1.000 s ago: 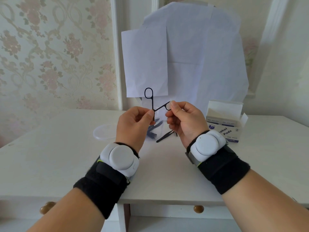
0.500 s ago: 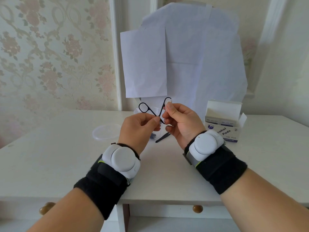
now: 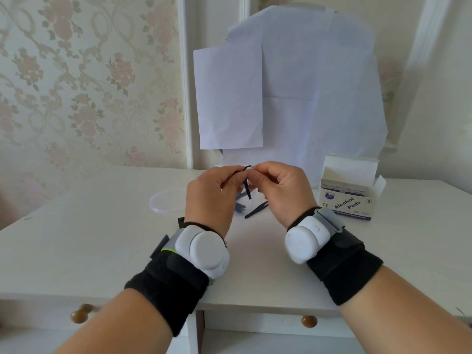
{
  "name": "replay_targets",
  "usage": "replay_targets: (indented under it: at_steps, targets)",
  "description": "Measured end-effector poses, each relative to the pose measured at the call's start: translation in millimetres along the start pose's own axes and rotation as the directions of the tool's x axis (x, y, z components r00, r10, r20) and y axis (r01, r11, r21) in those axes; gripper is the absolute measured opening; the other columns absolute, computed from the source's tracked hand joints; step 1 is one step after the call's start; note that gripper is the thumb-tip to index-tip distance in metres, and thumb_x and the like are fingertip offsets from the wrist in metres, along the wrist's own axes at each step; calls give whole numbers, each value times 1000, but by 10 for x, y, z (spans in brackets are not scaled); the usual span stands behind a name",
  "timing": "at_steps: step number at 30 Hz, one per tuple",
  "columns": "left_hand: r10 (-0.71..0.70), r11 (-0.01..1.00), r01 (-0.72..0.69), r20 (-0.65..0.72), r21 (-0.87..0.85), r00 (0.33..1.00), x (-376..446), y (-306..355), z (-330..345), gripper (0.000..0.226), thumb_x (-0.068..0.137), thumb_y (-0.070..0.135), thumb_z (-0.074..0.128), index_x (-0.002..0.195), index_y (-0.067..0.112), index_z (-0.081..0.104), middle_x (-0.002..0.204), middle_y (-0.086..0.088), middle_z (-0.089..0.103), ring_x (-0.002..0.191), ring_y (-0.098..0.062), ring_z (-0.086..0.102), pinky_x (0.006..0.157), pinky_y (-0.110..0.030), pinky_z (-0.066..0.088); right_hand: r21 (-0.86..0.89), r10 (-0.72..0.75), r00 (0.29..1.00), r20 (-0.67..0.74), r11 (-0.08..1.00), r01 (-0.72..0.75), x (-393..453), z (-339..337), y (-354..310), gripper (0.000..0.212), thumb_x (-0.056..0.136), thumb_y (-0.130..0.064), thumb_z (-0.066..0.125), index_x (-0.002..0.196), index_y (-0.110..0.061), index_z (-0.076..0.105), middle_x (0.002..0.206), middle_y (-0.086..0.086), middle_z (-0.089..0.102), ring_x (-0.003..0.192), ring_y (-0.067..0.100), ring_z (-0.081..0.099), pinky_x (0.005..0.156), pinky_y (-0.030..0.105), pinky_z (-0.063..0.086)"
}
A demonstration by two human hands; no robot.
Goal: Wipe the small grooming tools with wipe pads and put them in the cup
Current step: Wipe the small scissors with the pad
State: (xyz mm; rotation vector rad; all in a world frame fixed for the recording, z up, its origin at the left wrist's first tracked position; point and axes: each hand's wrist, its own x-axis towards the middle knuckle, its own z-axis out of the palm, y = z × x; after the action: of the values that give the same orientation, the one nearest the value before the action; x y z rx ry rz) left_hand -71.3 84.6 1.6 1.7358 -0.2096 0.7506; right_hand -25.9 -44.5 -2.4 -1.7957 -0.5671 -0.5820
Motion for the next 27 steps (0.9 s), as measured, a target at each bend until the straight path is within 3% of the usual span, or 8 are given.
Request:
replay_targets:
  at_steps: [5, 8, 11, 14, 19, 24, 27]
  targets:
    - [1, 999, -3, -44, -33, 999, 11, -9, -11, 14, 93, 18, 62, 90, 26, 73, 86, -2, 71, 66, -4, 64, 55, -6, 45, 38, 0, 1000, -5, 999, 1, -21, 33, -36, 15, 94, -17, 63, 83, -21, 74, 64, -15, 68, 59, -1, 60, 57, 10, 43]
    - [47, 999, -48, -239, 3, 970, 60, -44, -76, 9, 93, 30, 61, 89, 32, 69, 82, 9, 70, 72, 1, 62, 65, -4, 42, 67, 46, 993, -105, 997, -40, -16, 33, -41, 14, 95, -20, 63, 84, -19, 72, 62, -7, 69, 53, -1, 56, 54, 12, 43]
    - [95, 995, -76, -448, 59, 889, 120, -85, -227, 9, 96, 30, 56, 93, 29, 65, 82, 19, 64, 76, 8, 55, 68, -2, 37, 26, 75, 981, -178, 997, -72, 11, -8, 6, 18, 95, -26, 61, 81, -23, 71, 64, -9, 70, 54, 3, 57, 56, 21, 45]
    - [86, 990, -11, -535, 143, 840, 181, -179, -392, 9, 97, 29, 52, 94, 30, 61, 83, 21, 60, 81, 1, 55, 70, 0, 34, -85, 29, 977, -214, 995, -48, 17, -5, 46, 17, 96, -29, 60, 84, -21, 71, 66, -10, 70, 65, 2, 65, 67, 21, 50]
    - [-39, 964, 153, -454, 218, 890, 246, -339, -526, 14, 97, 31, 52, 94, 28, 65, 93, 10, 68, 88, -7, 57, 66, -1, 32, -164, -21, 975, -223, 986, -17, 27, 22, 48, 18, 96, -29, 59, 85, -20, 71, 68, -11, 70, 73, 5, 68, 68, 18, 50]
    - [-91, 897, 236, -367, 374, 926, 280, -432, -505, 20, 96, 32, 53, 99, 24, 71, 102, 4, 67, 92, -13, 54, 78, -24, 36, -157, 4, 969, -246, 987, -44, 36, -8, 69, 20, 96, -30, 59, 84, -20, 70, 68, -12, 69, 72, 4, 66, 64, 10, 45]
    - [-185, 823, 305, -282, 479, 942, 309, -516, -483, 21, 96, 31, 51, 91, 25, 71, 112, 1, 65, 107, -25, 55, 91, -38, 44, -125, 45, 963, -267, 989, -81, 50, -16, 83, 20, 96, -29, 59, 84, -18, 70, 69, -11, 70, 72, 3, 65, 64, 9, 44]
